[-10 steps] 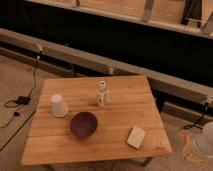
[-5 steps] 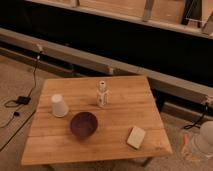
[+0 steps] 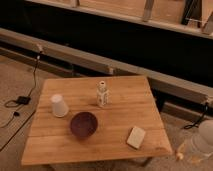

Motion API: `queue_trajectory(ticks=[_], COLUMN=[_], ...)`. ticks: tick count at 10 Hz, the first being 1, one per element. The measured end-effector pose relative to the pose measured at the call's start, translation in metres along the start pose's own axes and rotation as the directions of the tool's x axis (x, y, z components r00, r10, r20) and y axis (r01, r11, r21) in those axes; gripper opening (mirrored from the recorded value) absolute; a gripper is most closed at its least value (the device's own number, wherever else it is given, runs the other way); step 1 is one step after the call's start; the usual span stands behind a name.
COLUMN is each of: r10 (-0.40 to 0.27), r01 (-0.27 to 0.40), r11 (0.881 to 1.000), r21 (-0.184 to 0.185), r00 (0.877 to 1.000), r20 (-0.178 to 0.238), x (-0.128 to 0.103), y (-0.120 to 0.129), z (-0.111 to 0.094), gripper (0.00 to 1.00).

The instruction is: Drag the pepper across the table

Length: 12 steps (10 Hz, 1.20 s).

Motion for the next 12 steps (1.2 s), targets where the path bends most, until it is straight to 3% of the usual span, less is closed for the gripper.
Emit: queue_trajectory(ticks=[2,3,5,6,8,9,10,11,12], r10=[-0.034,-0.084,-0.19,-0.282,-0.402,-0.47,-0.515,-0.574,-0.639], r01=[0.034,0.084,0.191,0.282,0.401,0.468,0.511,0.57,0.635], r11=[0.999,0.996,0.982,0.959,0.916,0.882,0.857,0.818,0.769], r21=[-0.001,-0.003,0.002,0.014,0.038,0.052,0.063,0.071,0.077], r00=[0.999,0.996,0.979,0.953,0.904,0.869,0.845,0.808,0.76], r20=[0.017,0.038,0.078,0.109,0.145,0.152,0.143,0.131,0.118], x=[-0.002,-0.001,0.011,0.024,0.047,0.065,0.078,0.093,0.111], y=[0.013,0.029,0.063,0.091,0.134,0.162,0.177,0.198,0.224], z=[-0.008,-0.02,-0.045,-0.063,-0.089,-0.102,-0.106,-0.107,-0.11], gripper=[0.8,0.8,0.8,0.8,0.8,0.8,0.8,0.8,0.8])
